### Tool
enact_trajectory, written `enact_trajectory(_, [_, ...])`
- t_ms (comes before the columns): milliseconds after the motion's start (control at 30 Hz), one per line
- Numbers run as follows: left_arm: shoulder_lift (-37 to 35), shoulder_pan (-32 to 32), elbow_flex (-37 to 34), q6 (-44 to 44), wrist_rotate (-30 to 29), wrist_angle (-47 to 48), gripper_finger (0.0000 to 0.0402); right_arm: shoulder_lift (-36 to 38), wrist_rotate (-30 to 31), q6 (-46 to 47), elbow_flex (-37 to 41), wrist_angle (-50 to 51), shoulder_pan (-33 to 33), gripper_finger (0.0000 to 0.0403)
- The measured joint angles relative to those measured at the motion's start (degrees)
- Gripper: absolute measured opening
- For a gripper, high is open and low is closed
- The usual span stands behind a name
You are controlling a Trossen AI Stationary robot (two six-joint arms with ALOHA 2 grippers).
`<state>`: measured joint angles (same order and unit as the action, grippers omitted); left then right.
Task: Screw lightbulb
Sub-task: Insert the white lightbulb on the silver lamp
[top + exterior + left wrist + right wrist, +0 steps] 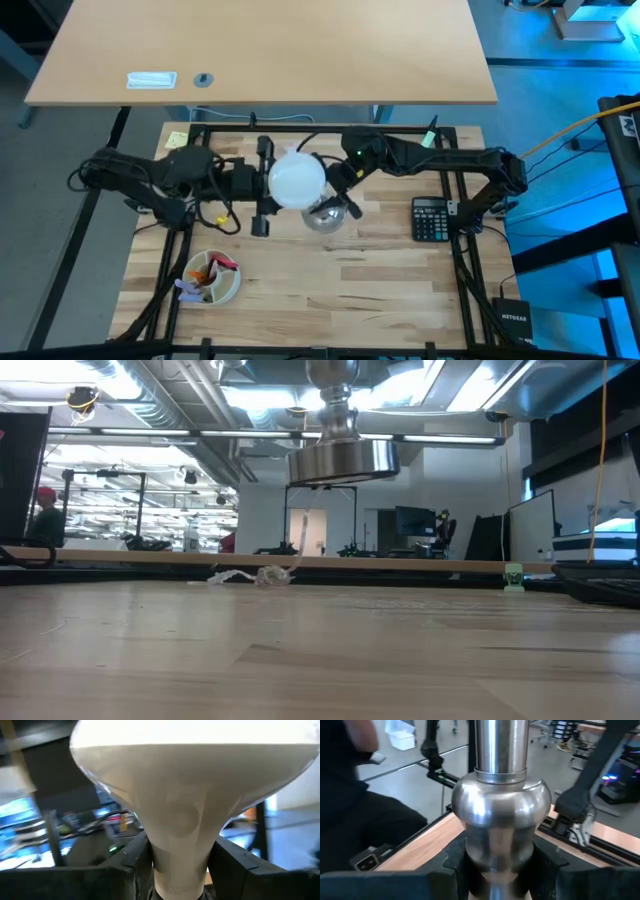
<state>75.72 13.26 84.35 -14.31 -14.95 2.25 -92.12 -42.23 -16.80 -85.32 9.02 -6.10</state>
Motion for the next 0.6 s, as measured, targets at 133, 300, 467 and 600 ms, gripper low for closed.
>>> enact_trajectory(133, [0.3, -4.9, 0.0, -0.4, 16.3, 2.0, 0.0142, 0.0, -0.5, 0.0, 0.0, 0.4, 1.4, 0.0139])
enact_trajectory(300, [0.5, -10.9, 0.0, -0.2, 35.5, 3.6, 0.0142, -0.3, -0.4, 0.5, 0.0, 1.9, 2.5, 0.0139])
enact_trajectory(467, [0.7, -14.6, -0.1, -2.7, 49.7, 3.6, 0.0142, -0.3, 0.1, 0.5, 0.0, 2.5, 2.7, 0.0139])
enact_trajectory(600, [1.0, -16.3, -0.2, -5.4, 58.0, 3.6, 0.0142, -0.3, 0.7, 0.8, 0.0, 2.5, 2.7, 0.0139])
